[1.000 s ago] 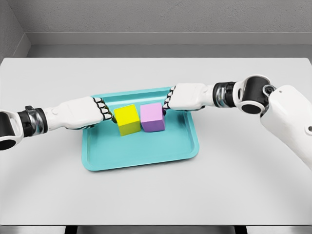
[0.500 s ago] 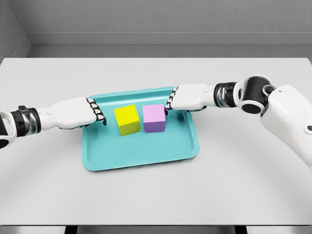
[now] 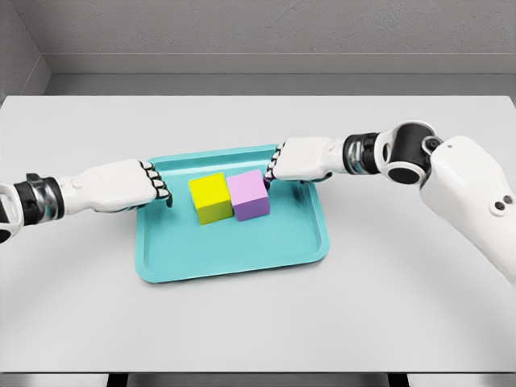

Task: Push two cubes

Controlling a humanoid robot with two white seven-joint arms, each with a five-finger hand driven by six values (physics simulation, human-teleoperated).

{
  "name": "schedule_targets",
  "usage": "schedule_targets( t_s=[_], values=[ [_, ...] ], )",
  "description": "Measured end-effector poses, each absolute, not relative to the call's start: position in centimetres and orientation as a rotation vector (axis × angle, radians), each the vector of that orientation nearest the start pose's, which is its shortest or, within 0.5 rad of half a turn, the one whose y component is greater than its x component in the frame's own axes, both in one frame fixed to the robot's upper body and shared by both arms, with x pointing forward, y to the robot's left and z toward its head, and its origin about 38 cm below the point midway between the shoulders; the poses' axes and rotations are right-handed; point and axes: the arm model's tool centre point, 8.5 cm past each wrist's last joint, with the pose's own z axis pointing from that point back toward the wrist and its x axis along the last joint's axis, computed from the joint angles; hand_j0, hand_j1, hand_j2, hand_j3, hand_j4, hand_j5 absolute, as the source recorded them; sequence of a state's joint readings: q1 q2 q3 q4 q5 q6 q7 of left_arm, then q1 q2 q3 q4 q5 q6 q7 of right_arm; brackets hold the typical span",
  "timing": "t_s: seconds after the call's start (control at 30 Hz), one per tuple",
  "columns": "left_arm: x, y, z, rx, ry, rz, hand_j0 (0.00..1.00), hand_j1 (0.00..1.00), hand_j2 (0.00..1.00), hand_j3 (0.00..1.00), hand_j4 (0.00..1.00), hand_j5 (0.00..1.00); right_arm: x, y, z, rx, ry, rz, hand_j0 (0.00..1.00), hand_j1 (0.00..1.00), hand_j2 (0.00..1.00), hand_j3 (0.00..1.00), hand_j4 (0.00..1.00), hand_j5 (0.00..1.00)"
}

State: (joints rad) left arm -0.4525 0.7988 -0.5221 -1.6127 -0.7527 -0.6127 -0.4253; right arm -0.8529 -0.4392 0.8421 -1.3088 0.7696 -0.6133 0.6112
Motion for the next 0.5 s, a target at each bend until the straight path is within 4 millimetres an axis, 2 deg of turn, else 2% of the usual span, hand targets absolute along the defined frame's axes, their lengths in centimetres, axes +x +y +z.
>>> schedule_targets(
  t_s=[0.3,0.5],
  values=[
    [39.71,28.16,17.92,-0.756,1.733,2.992,0.62,0.62,0.62,0.62,0.62,0.62,47.45,-14.44,17.84,0.523,1.49,-3.043,0.72,0.72,0.72,0.72,0.72,0.72],
    [39.75,28.14,18.08,-0.759,1.733,2.988,0.62,0.62,0.62,0.62,0.62,0.62,47.77,-13.79,17.56,0.51,1.49,-3.051,0.72,0.72,0.72,0.72,0.72,0.72]
  ],
)
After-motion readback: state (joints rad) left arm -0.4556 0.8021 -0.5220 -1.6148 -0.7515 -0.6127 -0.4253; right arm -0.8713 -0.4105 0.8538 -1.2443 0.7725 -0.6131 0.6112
